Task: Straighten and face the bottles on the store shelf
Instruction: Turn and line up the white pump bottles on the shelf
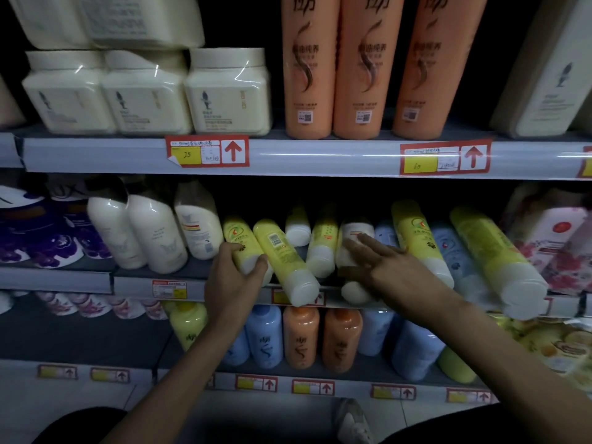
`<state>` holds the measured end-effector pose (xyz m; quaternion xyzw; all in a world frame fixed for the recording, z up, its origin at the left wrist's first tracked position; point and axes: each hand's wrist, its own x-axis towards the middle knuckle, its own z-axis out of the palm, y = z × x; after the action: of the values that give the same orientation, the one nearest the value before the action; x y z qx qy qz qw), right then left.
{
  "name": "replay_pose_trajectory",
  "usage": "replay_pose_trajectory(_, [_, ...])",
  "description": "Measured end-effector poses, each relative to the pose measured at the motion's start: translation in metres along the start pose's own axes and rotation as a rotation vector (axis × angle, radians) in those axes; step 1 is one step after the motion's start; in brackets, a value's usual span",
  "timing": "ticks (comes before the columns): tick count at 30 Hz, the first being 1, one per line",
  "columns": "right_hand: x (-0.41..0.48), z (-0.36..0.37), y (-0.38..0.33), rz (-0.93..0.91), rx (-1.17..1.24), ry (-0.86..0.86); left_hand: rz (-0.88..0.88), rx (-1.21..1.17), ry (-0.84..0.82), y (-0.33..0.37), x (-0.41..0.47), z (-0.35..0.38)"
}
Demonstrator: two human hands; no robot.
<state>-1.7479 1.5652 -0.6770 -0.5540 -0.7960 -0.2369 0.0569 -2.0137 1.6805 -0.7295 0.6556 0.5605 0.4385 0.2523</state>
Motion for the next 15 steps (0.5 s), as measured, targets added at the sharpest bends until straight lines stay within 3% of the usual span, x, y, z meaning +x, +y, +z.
replay_pose_trajectory(5, [-0.014, -0.009, 0.001, 0.132, 0.183, 0.052, -0.008, -0.002, 0.000, 0.000, -0.001, 0.001])
replay_pose_trajectory(15, [-0.018, -0.046, -0.016, 0.211, 0.183, 0.286, 0.064, 0.081, -0.190, 0.038, -0.017, 0.039])
